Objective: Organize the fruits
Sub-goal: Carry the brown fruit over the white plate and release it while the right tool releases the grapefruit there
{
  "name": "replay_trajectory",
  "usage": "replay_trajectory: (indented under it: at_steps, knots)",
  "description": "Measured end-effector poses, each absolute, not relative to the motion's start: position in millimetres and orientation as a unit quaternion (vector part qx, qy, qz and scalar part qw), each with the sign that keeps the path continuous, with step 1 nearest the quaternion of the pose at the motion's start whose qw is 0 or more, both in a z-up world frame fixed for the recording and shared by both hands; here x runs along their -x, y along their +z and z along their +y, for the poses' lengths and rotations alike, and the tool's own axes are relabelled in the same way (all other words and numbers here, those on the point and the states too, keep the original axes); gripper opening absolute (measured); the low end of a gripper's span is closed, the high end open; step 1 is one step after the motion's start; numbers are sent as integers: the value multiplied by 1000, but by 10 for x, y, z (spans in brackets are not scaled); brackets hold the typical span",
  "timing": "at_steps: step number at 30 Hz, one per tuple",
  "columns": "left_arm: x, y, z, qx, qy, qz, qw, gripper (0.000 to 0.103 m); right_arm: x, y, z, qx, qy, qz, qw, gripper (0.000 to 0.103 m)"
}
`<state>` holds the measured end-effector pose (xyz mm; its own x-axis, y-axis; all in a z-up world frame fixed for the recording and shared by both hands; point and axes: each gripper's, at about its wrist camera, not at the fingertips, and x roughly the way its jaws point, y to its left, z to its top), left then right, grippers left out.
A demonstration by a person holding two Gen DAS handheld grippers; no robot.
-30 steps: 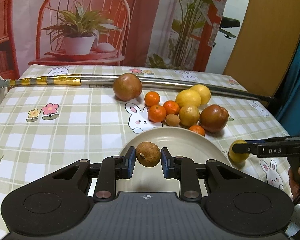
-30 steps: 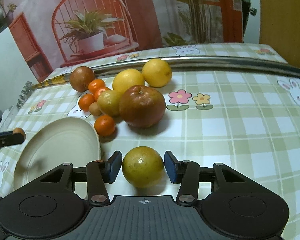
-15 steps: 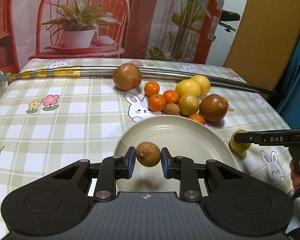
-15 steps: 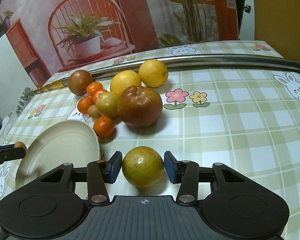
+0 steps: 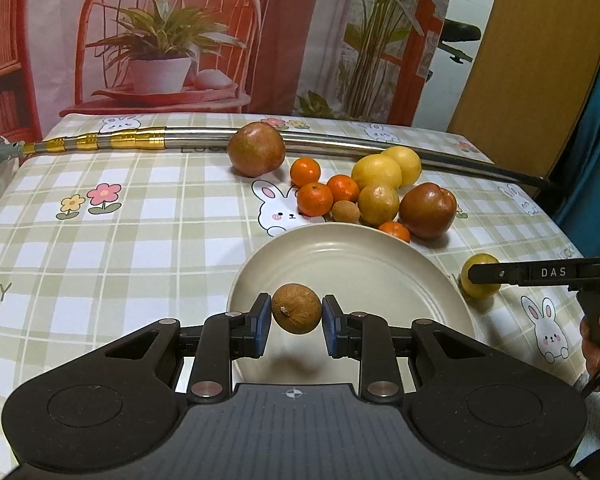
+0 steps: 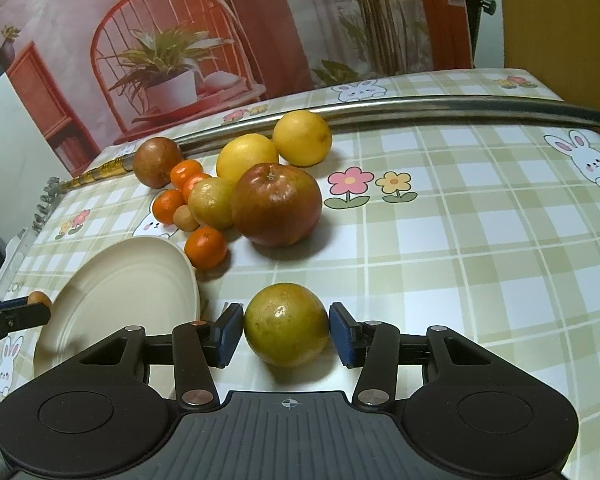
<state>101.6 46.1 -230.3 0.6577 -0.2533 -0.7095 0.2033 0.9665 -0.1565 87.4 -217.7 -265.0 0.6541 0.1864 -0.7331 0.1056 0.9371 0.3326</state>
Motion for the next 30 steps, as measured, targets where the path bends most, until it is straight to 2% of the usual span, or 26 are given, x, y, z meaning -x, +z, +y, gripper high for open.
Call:
replay_trajectory:
  at_steps: [10,17,30]
  knots:
    - [-1032,-2396,434,14,-121,416,901,29,-920,-2349,-1737,-118,109,386,908,43]
    - [-1041,-2443,436,9,-116,426,897,29,-971,-2345,-1415,-77,151,405,898,43]
    - [-1061,-2518,406,-2,-108,438,893,29,-970,-2472,-1329,-74,173,437,880,44]
